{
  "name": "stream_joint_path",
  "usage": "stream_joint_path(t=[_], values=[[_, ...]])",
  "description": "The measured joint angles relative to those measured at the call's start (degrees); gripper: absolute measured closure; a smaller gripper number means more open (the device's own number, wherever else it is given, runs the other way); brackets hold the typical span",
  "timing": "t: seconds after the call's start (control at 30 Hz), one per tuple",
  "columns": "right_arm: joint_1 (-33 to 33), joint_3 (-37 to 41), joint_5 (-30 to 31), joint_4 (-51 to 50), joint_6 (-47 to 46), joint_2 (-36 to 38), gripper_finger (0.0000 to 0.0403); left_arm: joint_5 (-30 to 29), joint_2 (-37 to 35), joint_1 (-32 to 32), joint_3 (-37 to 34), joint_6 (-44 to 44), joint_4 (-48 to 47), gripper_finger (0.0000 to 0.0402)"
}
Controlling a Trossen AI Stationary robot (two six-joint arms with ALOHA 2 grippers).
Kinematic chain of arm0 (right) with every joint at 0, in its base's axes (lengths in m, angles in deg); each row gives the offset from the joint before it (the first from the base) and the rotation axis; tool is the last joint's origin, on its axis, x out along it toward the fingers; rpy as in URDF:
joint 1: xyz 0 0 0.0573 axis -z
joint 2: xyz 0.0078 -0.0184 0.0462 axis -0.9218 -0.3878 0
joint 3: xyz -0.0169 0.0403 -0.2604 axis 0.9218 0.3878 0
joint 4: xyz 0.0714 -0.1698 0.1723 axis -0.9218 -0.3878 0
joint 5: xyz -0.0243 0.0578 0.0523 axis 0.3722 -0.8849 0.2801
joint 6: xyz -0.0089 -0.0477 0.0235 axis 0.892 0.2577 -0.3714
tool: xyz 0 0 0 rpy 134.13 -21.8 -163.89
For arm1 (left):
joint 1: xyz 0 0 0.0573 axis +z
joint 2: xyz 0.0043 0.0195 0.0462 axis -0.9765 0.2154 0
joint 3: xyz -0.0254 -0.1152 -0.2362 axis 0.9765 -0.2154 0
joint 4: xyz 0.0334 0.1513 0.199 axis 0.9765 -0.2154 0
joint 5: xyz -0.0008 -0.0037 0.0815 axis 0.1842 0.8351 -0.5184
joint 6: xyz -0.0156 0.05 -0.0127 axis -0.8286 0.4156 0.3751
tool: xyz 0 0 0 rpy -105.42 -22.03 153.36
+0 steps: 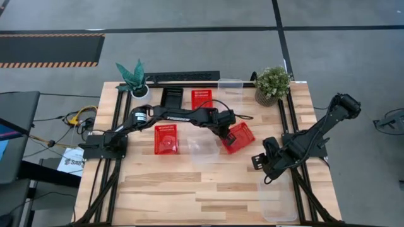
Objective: Stack baskets by color
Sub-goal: Stack the right bin on the top red bin
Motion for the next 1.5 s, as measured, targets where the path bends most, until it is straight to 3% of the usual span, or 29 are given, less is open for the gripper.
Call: stream_joint_path(t=[0.2, 0.53, 0.83, 0.93, 1.13, 1.3, 1.5], values=[[0.0, 0.0, 0.1, -0.05, 0.15, 0.0, 0.0277, 0.43, 0.23, 0.14, 0.27, -1.47, -0.37, 0.04], [-0.02, 0.02, 0.11, 0.04, 0.82, 0.0, 0.028, -0.35, 0.24, 0.65, 8.57, -3.39, -0.91, 0.0401], [-0.02, 0.02, 0.11, 0.1, 1.33, 0.0, 0.028, -0.5, -0.38, 6.17, 25.09, -3.98, -19.57, 0.0401], [-0.02, 0.02, 0.09, 0.11, 1.39, 0.0, 0.028, -1.29, -4.91, 9.01, 22.03, -6.57, -25.46, 0.0401], [0.09, 0.07, 0.1, -0.39, 1.56, 0.02, 0.028, -12.79, -10.54, 14.5, 21.87, -8.62, -33.27, 0.0401], [0.11, 0.09, 0.09, -0.7, 1.58, 0.0, 0.028, -11.81, -11.06, 18.61, 21.79, -10.17, -34.26, 0.0401], [0.11, 0.09, 0.11, -1.24, 1.54, 0.02, 0.028, -10.85, -11.95, 23.03, 21.77, -9.7, -43.43, 0.0401]])
